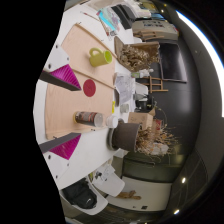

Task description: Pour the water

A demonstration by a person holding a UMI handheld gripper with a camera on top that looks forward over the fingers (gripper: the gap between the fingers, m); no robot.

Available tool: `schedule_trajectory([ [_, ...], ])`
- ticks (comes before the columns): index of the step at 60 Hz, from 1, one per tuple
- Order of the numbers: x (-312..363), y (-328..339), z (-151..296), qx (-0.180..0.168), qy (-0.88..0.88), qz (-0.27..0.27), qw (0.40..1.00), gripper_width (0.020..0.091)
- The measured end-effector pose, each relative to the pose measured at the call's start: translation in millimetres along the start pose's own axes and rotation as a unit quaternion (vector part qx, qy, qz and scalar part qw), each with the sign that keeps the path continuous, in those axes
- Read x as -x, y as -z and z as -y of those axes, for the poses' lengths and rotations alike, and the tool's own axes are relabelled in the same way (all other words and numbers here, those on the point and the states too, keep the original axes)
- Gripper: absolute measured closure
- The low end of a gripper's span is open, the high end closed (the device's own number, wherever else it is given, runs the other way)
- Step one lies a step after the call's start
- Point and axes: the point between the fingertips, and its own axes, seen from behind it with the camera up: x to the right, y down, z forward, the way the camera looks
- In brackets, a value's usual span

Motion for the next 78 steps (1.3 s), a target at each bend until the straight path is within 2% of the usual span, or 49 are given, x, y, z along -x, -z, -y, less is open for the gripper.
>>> schedule_trajectory([
  [8, -28, -54, 1, -0.016, -0.01, 0.018, 1.0, 0.0248],
  [18, -32, -112, 6, -0.03, -0.016, 0.05, 0.998, 0.0247],
  [26, -17, -149, 4, -0.035, -0.004, 0.071, 0.997, 0.029],
  [32, -13, -167, 0, -0.034, -0.011, 0.075, 0.997, 0.0399],
  [34, -11, -171, -1, -0.035, -0.014, 0.078, 0.996, 0.0465],
  [38, -15, -178, -2, -0.039, -0.013, 0.068, 0.997, 0.065],
  [39, -16, -179, -2, -0.04, -0.013, 0.067, 0.997, 0.0671],
  [48, -13, -180, 0, -0.047, -0.015, 0.076, 0.996, 0.0742],
  [49, -13, -180, 0, -0.048, -0.013, 0.075, 0.996, 0.0773],
  [54, -16, -181, 0, -0.046, -0.003, 0.062, 0.997, 0.0836],
  [68, -24, -178, 14, -0.043, 0.04, 0.008, 0.998, 0.0853],
  [78, -20, -165, 74, -0.069, 0.152, -0.063, 0.984, 0.0852],
])
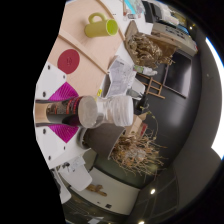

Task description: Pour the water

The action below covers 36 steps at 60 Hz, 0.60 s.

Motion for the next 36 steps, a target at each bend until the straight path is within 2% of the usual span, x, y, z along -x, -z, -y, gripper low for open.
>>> schedule_trajectory([
  [8, 10, 5, 67, -0.031, 0.142, -0.06, 0.988, 0.0853],
  [16, 42, -1, 120, -0.066, 0.315, -0.106, 0.941, 0.0853],
  [24, 77, -6, 149, -0.1, 0.464, -0.145, 0.868, 0.0853],
  [36, 117, -22, 153, -0.112, 0.605, -0.159, 0.772, 0.0852],
])
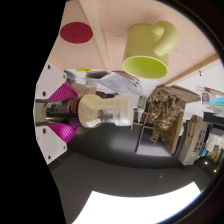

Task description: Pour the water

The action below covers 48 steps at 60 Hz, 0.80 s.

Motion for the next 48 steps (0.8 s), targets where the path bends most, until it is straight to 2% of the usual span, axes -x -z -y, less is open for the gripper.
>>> schedule_trajectory([
  [10, 12, -7, 15, -0.005, 0.071, -0.009, 0.997, 0.0854],
  [20, 19, -9, 17, 0.0, 0.047, 0.002, 0.999, 0.0854],
  [29, 23, -1, -2, 0.044, -0.139, 0.056, 0.988, 0.0853],
  [33, 26, 10, -9, 0.071, -0.258, 0.079, 0.96, 0.0851],
  [41, 42, 28, -7, 0.092, -0.477, 0.142, 0.862, 0.085],
  [48, 72, 37, -2, 0.087, -0.592, 0.202, 0.775, 0.085],
])
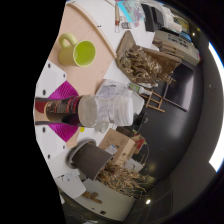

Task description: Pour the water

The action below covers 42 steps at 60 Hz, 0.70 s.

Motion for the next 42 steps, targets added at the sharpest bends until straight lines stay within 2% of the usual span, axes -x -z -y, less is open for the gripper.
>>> schedule_trajectory([
  [8, 16, -10, -31, 0.014, -0.086, 0.038, 0.995, 0.085],
  [23, 23, -25, -69, 0.025, -0.155, 0.052, 0.986, 0.0845],
  [29, 21, -26, -69, 0.013, -0.173, 0.049, 0.984, 0.0799],
  [34, 20, -24, -70, 0.009, -0.187, 0.052, 0.981, 0.0726],
  [38, 19, -21, -75, 0.024, -0.198, 0.058, 0.978, 0.0647],
  [39, 20, -19, -75, 0.029, -0.202, 0.061, 0.977, 0.0601],
  [40, 20, -17, -76, 0.031, -0.205, 0.064, 0.976, 0.0527],
  [42, 19, -11, -75, 0.037, -0.21, 0.066, 0.975, 0.0335],
])
